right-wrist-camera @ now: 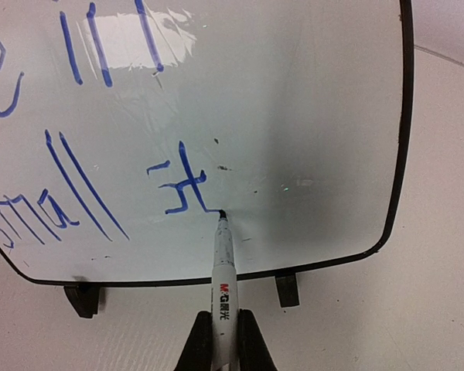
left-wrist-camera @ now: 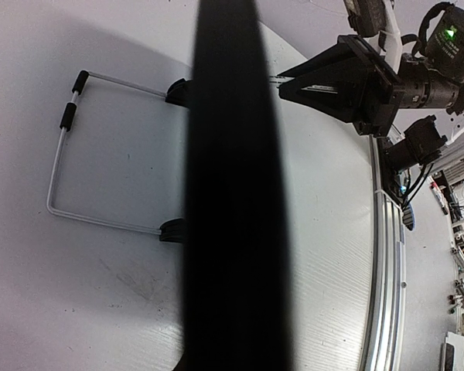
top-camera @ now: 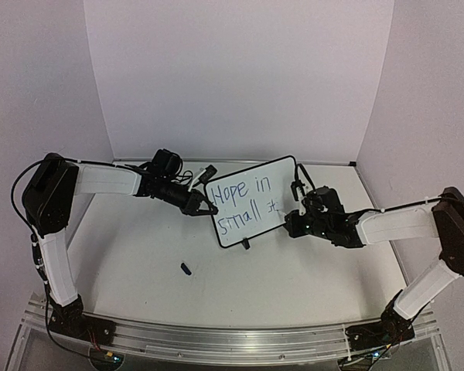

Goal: Write a sentence on the whiteboard

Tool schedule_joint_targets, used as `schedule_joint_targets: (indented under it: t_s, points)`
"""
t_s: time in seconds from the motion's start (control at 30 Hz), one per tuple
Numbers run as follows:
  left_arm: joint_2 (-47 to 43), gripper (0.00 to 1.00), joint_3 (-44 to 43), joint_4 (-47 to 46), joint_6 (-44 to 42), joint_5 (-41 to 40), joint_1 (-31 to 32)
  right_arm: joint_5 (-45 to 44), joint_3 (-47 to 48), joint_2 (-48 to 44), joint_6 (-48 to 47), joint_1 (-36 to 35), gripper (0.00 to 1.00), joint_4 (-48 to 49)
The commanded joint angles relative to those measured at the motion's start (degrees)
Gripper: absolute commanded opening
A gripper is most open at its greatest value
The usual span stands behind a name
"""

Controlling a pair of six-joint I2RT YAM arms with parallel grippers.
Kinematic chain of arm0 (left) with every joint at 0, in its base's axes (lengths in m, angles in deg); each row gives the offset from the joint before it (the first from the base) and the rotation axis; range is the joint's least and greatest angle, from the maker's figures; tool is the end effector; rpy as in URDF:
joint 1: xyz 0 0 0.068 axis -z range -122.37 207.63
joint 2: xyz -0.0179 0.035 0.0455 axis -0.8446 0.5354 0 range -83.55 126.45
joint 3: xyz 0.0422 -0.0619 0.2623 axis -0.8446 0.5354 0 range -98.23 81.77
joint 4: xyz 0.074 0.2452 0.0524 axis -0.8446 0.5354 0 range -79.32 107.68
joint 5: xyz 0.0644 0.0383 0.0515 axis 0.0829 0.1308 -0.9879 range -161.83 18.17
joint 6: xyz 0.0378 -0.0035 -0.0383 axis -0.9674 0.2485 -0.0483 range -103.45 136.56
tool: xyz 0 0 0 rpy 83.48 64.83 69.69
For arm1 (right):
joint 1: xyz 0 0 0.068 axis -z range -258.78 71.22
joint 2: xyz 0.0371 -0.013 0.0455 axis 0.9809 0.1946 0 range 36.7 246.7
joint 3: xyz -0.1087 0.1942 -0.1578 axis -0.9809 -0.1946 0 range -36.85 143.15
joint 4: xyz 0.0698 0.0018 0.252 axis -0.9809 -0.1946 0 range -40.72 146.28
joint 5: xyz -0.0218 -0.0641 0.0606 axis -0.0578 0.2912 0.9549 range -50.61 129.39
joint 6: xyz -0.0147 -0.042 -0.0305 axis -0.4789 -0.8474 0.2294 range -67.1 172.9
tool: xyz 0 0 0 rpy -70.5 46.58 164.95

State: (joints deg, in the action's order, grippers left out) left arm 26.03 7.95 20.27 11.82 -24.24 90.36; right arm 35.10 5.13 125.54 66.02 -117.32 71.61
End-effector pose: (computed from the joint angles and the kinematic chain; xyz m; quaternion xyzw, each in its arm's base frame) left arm 0.3317 -0.2444 0.1981 0.4170 0.7523 -0.4462 0.2470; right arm 0.2514 0.1968 0.1824 -0.1740 0.8547 0.1832 0.4535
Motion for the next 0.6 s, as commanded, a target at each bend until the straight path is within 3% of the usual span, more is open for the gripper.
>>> schedule_joint_targets:
  t_s: [0.0,0.57]
  points:
    - [0.66,0.00,-1.50,2.46,-0.86,0.49,1.37,-2.98,2.34,-1.85,-1.69,0.21,0.00,-1.00]
    - [0.75,0.00,-1.50,2.54,-0.89,0.31,1.37,-1.59,0.83,-6.25,-3.49,1.19,0.00,-2.07]
